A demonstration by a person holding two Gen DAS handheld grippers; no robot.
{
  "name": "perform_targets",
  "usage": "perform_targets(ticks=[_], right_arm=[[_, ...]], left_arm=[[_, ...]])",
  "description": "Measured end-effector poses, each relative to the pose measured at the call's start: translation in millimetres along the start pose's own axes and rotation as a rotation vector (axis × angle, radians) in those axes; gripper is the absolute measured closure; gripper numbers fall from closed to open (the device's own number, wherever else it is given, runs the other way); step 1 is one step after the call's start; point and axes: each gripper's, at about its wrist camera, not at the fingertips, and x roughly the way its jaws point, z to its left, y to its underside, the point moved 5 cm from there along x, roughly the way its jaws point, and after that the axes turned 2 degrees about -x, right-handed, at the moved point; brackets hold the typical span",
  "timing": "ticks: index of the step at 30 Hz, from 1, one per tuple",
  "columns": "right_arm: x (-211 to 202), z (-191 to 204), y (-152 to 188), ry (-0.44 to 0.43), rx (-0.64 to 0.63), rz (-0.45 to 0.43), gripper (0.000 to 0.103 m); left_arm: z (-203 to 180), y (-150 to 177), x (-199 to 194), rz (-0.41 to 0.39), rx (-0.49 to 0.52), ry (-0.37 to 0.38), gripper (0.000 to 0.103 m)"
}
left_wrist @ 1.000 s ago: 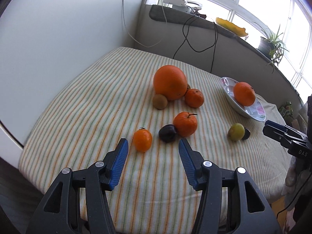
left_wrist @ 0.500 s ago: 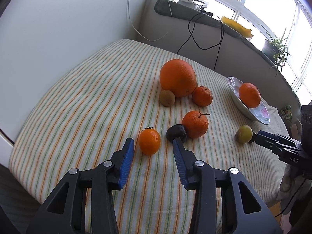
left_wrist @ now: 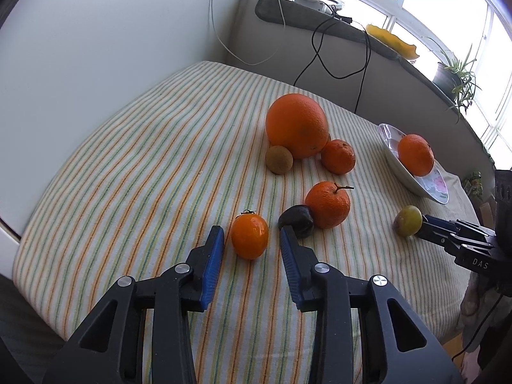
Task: Organize fruits
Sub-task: 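Grasp the small tangerine with the left tool while the right tool grasps the dark plum, then carry the tangerine and plum toward the plate with both tools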
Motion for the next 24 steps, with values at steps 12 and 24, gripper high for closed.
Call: perform_targets(ticks=[12,24], right_arm=[[5.6,0.6,-0.9,-0.005,-0.006,0.018,0.076],[4.0,1.9,-0.9,-0.014,0.004,0.011,0.078]], left_arm=[[-0.3,0.5,1.6,-0.004,0.031,-0.009,0.081],[-0.3,-2.8,-5.9,-0.024,0.03,-0.003,0.082]])
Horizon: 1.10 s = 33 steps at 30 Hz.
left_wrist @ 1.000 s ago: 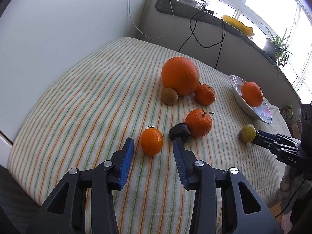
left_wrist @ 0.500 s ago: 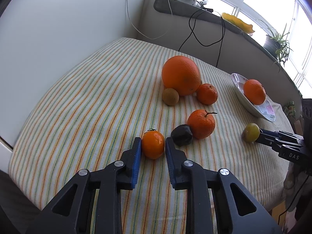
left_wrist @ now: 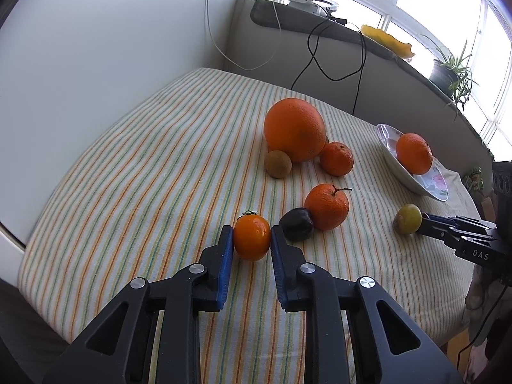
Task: Organize fruits
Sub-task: 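Carry the tangerine and plum toward the plate with both tools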
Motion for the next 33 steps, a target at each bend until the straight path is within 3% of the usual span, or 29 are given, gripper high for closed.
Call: perform_targets(ticks=[33], right_arm=[[-45,-13,-15,-0.023,0.043,-0.097,0.078]], left_arm=[[-85,-35,-6,-0.059,0.113,0.148,0.082]])
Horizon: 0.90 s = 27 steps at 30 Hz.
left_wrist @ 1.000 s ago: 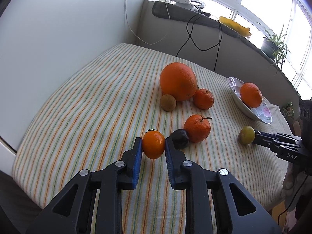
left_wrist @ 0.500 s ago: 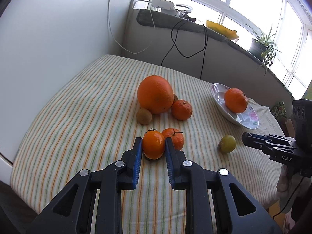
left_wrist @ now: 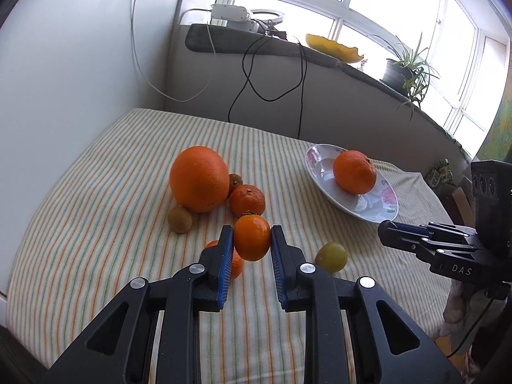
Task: Organize fruits
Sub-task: 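Carry the tangerine and plum toward the plate with both tools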
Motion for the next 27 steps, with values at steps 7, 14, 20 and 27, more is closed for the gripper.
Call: perform_targets(ticks=[7,14,20,27], right_arm=[[-7,-16,-5,0.018,0.021,-0.016,0.078],[-12,-34,-10,0.041,0.036,-0.027,0.078],[-14,-52,-13,0.062,0.044,-0.032,0.078],[-15,-72,-17,0.085,0.046,-0.035,0.078]], left_arm=[[-30,-8,13,0.004,0.036,0.054,0.082],[-62,-12,27,0.015,0.064,0.105,0.082],[-89,-14,39,0.026,0.094,0.143,0.082],[-115,-14,54,0.047,0.126,0.173,0.082]])
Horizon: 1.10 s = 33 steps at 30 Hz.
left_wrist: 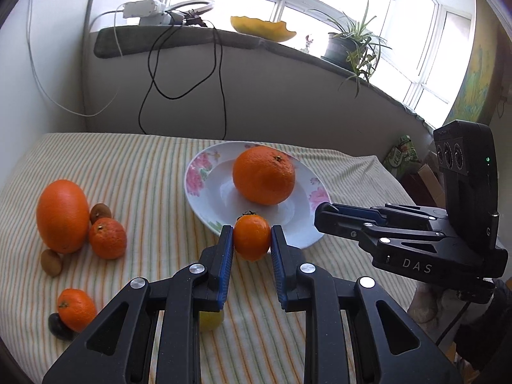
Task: Organize fruits
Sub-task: 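Carry the tangerine and plum toward the plate with both tools, then release the tangerine and plum onto the plate beside the large orange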
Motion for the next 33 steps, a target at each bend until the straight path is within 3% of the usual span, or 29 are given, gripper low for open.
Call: perform_targets(ticks=[14,33], right_arm=[[12,-28,-16,0.023,0.002,0.004,0.078],[27,-35,-17,0.005,0.01,0.03,0.078]], left_arm=[[-26,-3,33,0.043,0.03,0.021,0.082],[-28,-3,51,0.084,0.03,0.018,0.082]])
